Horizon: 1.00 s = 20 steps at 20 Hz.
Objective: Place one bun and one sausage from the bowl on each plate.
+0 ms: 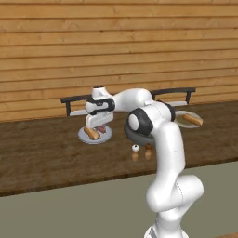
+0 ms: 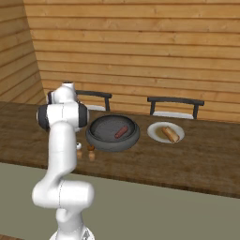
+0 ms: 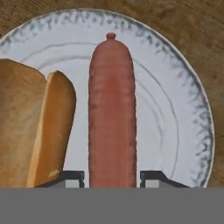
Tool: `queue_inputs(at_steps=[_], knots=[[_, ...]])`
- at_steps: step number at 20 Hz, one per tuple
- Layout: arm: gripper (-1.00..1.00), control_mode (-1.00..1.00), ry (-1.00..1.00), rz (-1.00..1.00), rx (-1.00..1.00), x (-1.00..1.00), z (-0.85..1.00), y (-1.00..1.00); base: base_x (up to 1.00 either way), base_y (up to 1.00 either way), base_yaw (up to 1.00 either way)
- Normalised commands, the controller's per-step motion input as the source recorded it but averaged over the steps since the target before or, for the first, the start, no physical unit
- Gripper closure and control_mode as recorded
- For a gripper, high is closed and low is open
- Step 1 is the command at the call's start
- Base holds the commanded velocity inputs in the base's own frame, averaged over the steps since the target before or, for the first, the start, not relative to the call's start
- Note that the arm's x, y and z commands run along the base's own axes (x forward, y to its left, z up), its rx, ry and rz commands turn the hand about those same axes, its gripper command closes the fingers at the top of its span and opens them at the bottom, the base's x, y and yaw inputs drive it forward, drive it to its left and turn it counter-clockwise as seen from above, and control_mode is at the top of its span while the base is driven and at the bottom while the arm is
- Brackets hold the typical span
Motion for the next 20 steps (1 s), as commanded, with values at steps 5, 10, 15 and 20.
queue_inputs(at_steps=[5,10,15,20], knots=[[-1.0,-1.0,0.0,0.0,-0.01,-0.01,0.16,-0.01,0.0,0.0,0.0],[-1.0,-1.0,-0.1,-0.06,0.0,-0.53,0.59,-0.3,0.0,0.0,0.0],[-1.0,-1.0,-0.1,-0.09,0.0,-0.9,0.56,-0.62,0.0,0.0,0.0],[-1.0,-1.0,-0.12,-0.07,0.0,-1.0,0.53,-0.51,0.0,0.0,0.0]])
